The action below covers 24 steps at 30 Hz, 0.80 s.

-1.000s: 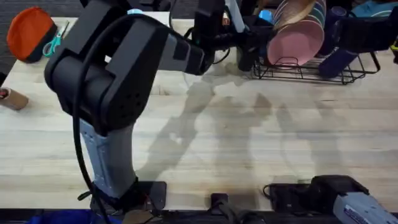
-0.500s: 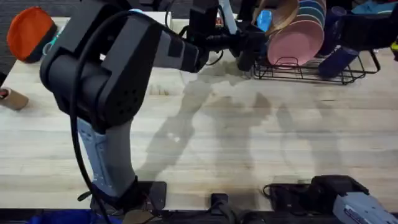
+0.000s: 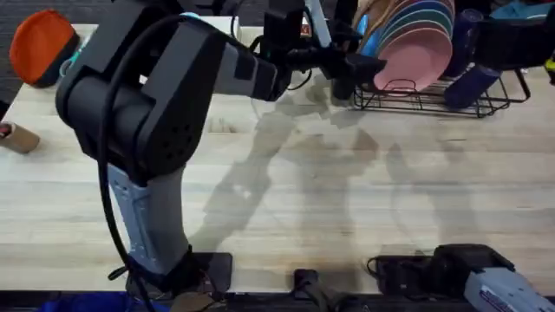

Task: Pick up the spoon on the table one by one and put them onto the rack

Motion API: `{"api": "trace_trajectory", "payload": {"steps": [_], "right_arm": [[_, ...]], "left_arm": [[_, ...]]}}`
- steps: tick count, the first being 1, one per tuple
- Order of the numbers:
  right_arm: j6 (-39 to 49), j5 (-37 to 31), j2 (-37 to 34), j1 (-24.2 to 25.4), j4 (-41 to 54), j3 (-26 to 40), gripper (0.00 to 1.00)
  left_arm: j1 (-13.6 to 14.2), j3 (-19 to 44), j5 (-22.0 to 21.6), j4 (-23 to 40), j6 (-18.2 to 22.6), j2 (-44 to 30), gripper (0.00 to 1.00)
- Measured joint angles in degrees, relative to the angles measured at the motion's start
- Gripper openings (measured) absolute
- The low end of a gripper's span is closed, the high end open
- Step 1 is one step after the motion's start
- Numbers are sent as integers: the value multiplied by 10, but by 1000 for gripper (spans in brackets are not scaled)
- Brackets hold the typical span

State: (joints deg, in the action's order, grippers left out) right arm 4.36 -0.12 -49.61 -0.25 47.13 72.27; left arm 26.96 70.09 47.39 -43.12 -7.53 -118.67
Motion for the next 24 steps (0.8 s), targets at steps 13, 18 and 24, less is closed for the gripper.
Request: {"api": "trace_trajectory", "payload": {"steps": [13,18,24], "right_arm": [[0,0,0,0,0,0,998],[0,0,0,0,0,0,998],[0,0,0,0,0,0,997]], "left_arm": [[-7,0,46,-25,2,0,995],[-21,0,69,-24,2,0,996],[-42,0,89,-16,2,0,995]]}}
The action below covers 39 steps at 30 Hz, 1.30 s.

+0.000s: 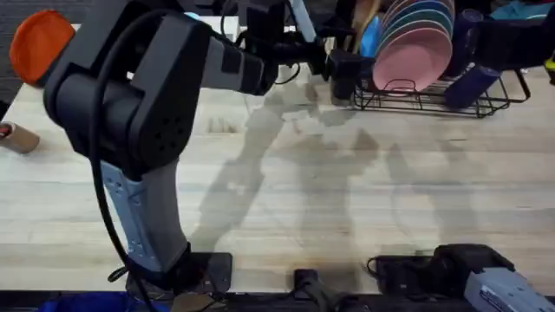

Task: Pick up the spoon on the table one by one and put them onto the rack

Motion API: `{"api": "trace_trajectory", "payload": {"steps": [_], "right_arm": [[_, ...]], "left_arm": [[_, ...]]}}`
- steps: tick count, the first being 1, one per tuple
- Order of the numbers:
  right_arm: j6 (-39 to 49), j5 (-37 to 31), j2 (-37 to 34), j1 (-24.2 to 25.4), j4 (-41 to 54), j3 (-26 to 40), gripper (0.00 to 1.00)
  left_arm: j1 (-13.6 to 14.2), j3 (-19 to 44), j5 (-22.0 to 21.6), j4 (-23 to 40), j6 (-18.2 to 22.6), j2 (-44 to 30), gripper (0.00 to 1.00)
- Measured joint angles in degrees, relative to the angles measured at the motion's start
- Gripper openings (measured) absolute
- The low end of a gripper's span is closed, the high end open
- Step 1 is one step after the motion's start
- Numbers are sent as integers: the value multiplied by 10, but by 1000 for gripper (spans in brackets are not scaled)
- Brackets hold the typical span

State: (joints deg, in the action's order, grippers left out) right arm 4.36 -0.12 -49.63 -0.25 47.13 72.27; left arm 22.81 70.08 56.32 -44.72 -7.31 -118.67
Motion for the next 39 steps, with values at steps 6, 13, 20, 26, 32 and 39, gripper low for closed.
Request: {"api": "trace_trajectory", "payload": {"steps": [6,13,20,26,32,39], "right_arm": [[0,0,0,0,0,0,997],[0,0,-10,0,0,0,997],[0,0,-10,0,0,0,997],[0,0,-10,0,0,0,998],[0,0,-10,0,6,0,997],[0,0,-10,0,18,0,997]], "left_arm": [[-20,-1,-10,195,73,39,995],[-55,-1,-84,455,217,192,995],[-101,-2,-185,650,264,317,995],[-159,-2,-318,885,275,469,995],[-180,-2,-407,1028,278,568,994],[-185,-2,-474,1126,279,655,993]]}}
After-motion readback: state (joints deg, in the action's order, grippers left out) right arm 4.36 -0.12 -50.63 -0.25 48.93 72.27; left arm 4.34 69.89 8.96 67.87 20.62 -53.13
